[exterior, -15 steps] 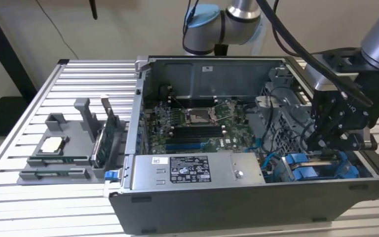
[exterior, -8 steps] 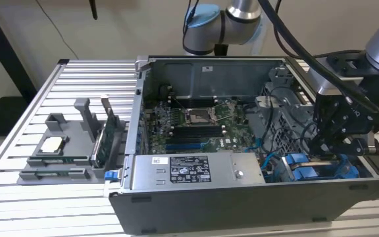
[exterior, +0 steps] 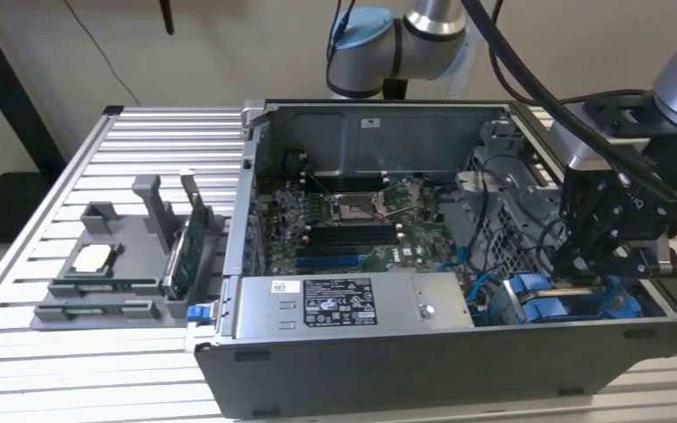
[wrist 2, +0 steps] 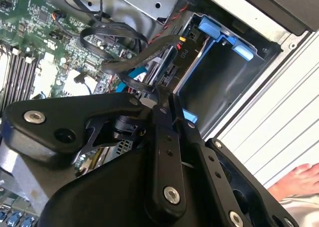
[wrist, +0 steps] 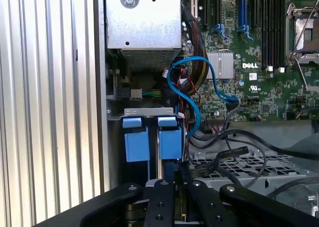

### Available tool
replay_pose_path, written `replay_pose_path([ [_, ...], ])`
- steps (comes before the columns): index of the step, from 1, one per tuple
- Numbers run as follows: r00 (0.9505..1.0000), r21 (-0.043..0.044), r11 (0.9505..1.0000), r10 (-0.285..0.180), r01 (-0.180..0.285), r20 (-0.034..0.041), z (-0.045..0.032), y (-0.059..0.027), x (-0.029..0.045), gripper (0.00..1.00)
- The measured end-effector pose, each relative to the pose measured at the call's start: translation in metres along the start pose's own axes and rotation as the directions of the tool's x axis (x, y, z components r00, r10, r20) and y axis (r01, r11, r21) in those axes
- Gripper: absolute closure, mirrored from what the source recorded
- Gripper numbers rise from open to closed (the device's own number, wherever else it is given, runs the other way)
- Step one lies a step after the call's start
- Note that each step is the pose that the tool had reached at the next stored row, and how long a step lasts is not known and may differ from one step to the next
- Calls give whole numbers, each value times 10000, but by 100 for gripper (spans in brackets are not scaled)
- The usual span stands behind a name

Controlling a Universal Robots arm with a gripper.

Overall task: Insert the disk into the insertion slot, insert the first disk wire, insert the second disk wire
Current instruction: 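Insert the second disk wire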

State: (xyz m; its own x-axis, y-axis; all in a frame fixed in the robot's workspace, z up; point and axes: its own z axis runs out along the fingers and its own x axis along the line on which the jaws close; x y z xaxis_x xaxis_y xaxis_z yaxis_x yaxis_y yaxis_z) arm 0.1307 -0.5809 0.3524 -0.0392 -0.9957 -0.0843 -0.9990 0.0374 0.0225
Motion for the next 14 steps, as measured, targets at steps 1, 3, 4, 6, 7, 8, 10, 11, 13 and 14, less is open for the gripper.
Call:
replay_pose_path([
  [1,10000,0,10000,0,0,0,0,0,0,84],
  [3,10000,3,10000,0,0,0,0,0,0,84],
  [4,10000,8,10000,-2,2,0,0,-1,0,84],
  [6,10000,43,10000,-4,4,2,0,0,1,84],
  [7,10000,67,10000,-6,6,3,1,0,1,84],
  [8,10000,112,9999,-9,9,5,2,1,1,84],
  [10,10000,298,9996,-29,28,19,6,0,1,84],
  [11,10000,399,9992,-42,41,29,8,0,1,84],
  [13,10000,496,9988,-60,57,62,16,-1,1,84],
  [14,9999,517,9986,-71,67,78,24,-1,1,84],
])
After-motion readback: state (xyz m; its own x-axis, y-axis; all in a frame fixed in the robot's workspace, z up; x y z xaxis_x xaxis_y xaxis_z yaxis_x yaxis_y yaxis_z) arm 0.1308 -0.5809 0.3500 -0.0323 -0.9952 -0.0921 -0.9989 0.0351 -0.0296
